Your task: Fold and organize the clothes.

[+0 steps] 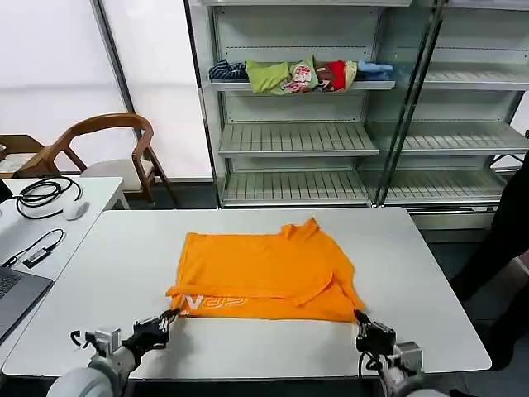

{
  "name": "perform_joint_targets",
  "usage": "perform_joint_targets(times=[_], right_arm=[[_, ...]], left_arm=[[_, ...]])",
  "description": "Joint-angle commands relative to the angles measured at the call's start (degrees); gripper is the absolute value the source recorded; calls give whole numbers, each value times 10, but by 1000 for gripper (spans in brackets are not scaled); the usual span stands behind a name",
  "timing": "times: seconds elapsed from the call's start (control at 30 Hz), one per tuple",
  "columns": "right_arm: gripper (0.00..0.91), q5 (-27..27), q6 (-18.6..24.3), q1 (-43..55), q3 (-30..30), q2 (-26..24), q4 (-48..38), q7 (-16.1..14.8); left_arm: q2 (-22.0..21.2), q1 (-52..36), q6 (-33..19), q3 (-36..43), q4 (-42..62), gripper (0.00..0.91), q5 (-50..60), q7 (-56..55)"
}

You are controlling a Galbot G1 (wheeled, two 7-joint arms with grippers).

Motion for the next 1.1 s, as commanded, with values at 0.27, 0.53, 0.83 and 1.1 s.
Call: perform_joint_targets(times=[0.27, 0.53, 0.83, 1.1], right_arm=[[0, -39, 40, -93, 14, -6, 28, -10], [0, -37, 38, -89, 9, -8, 34, -8], [907, -34, 23, -96, 14, -8, 46, -7], [907, -27, 20, -102, 32, -13, 67, -14]], left_arm=[[-2, 179, -26, -88, -74, 20, 26, 14], [-5, 161, -26, -84, -66, 10, 26, 17], [3, 158, -12, -84, -84, 907, 45, 19], [16, 160, -6, -118, -114, 907, 33, 22]])
